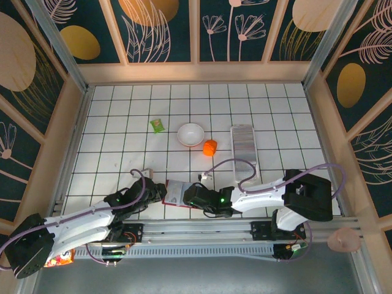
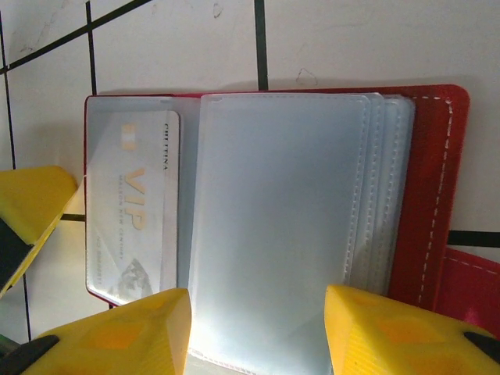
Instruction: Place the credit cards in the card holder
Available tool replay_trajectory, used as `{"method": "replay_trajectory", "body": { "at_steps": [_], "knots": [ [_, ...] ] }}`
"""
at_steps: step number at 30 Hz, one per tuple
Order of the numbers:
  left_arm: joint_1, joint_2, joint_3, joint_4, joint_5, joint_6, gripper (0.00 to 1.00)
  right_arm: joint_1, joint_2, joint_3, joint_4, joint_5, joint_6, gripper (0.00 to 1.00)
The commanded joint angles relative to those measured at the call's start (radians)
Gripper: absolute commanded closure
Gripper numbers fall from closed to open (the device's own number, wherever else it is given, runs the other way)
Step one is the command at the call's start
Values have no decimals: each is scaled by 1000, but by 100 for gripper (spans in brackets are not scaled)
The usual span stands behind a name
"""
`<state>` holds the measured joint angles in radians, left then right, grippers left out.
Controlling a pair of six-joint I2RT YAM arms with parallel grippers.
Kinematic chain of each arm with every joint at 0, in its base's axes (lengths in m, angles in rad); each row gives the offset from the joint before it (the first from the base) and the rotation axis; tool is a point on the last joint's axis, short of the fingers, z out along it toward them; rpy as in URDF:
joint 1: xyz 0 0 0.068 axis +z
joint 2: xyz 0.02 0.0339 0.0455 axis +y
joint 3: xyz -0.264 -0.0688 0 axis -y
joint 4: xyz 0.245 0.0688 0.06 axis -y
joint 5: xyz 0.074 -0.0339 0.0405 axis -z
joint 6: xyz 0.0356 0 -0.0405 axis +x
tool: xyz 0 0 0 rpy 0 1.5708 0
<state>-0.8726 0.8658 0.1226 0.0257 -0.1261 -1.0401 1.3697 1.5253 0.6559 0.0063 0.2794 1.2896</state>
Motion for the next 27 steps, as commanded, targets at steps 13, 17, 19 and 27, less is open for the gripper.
{"method": "replay_trajectory", "body": {
  "at_steps": [13, 17, 19, 27],
  "knots": [
    [-5, 100, -54, 226, 274, 0, 79, -47, 57, 27, 112, -49, -37, 46],
    [-6, 108, -56, 258, 300, -10, 79, -59, 59, 24, 152, -60, -44, 46],
    [-5, 111, -59, 276, 310, -14, 80, -63, 57, 19, 166, -62, -44, 46],
    [-6, 91, -56, 235, 273, -14, 81, -66, 30, -20, 238, -76, -32, 46]
  ]
}}
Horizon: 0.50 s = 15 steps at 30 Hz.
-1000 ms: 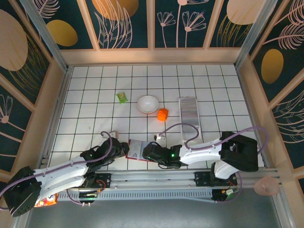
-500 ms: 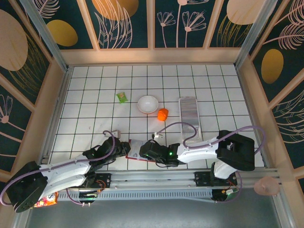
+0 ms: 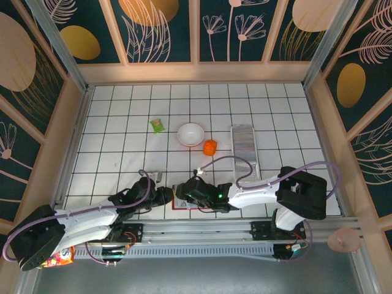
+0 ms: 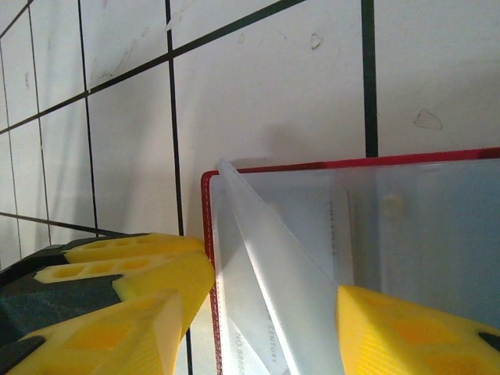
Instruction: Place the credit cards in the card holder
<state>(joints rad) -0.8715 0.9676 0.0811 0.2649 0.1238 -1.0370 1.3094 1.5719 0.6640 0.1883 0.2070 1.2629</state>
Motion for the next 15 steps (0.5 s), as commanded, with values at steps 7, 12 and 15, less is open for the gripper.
{"method": "replay_trajectory", "body": {
  "at_steps": [7, 12, 15],
  "knots": [
    [-7, -77, 13, -172, -129, -35, 81, 6, -21, -62, 181, -37, -2, 46],
    [-7, -193, 8, -287, -254, -89, 74, 22, -1, -35, 250, -58, -58, 46],
    [-7, -279, 24, -431, -375, -126, 69, 23, 21, -17, 275, -71, -71, 46]
  ]
}}
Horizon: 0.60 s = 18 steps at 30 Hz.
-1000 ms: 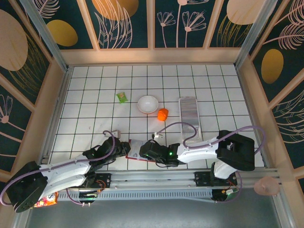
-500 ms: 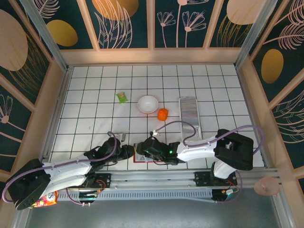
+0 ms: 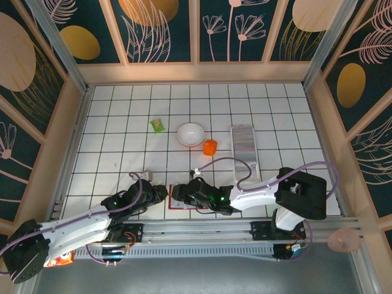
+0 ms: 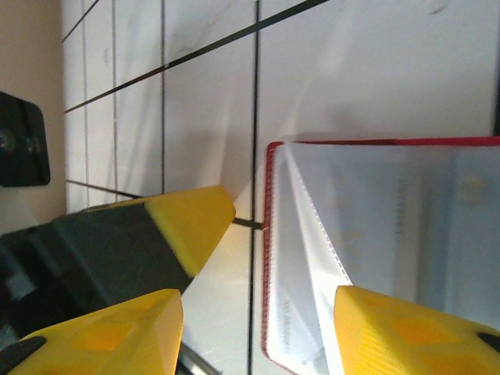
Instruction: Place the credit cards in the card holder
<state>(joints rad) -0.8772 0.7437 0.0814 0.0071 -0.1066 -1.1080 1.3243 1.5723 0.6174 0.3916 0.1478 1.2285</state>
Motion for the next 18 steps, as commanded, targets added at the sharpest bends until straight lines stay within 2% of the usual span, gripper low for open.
{"method": "replay_trajectory", "body": {
  "at_steps": [1, 8, 15, 18],
  "knots": [
    [-1, -85, 28, -221, -184, -71, 68, 8, 28, 34, 79, -16, -40, 46],
    [-1, -244, 58, -417, -321, -130, 62, 4, 69, 46, 189, -46, -54, 46],
    [-1, -242, 82, -427, -333, -107, 55, -28, 85, 75, 343, -126, -154, 40],
    [-1, -237, 77, -380, -305, -91, 53, -88, 56, 106, 339, -237, -243, 35]
  ]
}}
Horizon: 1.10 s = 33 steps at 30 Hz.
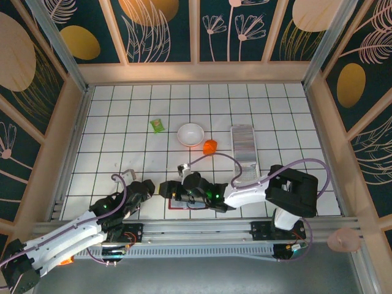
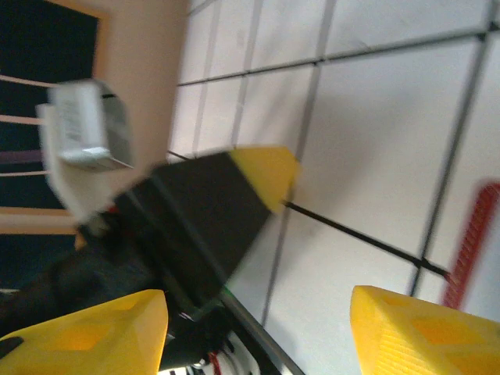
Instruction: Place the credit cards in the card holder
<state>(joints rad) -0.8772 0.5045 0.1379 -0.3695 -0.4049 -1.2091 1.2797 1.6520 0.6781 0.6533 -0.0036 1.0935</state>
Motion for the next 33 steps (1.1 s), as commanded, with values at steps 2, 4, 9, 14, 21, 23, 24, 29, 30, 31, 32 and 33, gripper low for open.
{"method": "replay_trajectory", "body": {
  "at_steps": [2, 4, 9, 14, 21, 23, 24, 29, 30, 31, 32, 33],
  "knots": [
    [-1, 7, 21, 39, 23, 38, 52, -95, -81, 69, -21, -126, -202, 33],
    [0, 18, 23, 76, 50, 69, 51, -141, -146, 105, -182, -112, -329, 32],
    [-1, 81, 24, 208, 165, 141, 47, -233, -325, 228, -615, 42, -813, 30],
    [-1, 200, 25, 358, 303, 198, 47, -252, -529, 200, -863, 108, -1501, 30],
    [-1, 351, 38, 472, 410, 253, 49, -439, -692, 121, -1286, 95, -2085, 22],
    [0, 380, 37, 493, 421, 257, 49, -523, -702, 102, -1312, 112, -2175, 22],
    [-2, 391, 35, 503, 426, 259, 49, -560, -711, 73, -1293, 139, -2235, 22],
    [-1, 419, 37, 518, 447, 267, 46, -720, -738, -48, -1163, 154, -2477, 18],
    [-2, 419, 34, 520, 448, 270, 45, -742, -731, -52, -1142, 128, -2496, 18],
    [-1, 417, 30, 523, 448, 270, 45, -779, -718, -58, -1127, 111, -2515, 17],
    [-1, 416, 29, 524, 446, 270, 45, -794, -706, -65, -1106, 106, -2531, 17],
    [-1, 414, 26, 527, 445, 270, 44, -808, -687, -75, -1078, 105, -2548, 17]
  ]
}}
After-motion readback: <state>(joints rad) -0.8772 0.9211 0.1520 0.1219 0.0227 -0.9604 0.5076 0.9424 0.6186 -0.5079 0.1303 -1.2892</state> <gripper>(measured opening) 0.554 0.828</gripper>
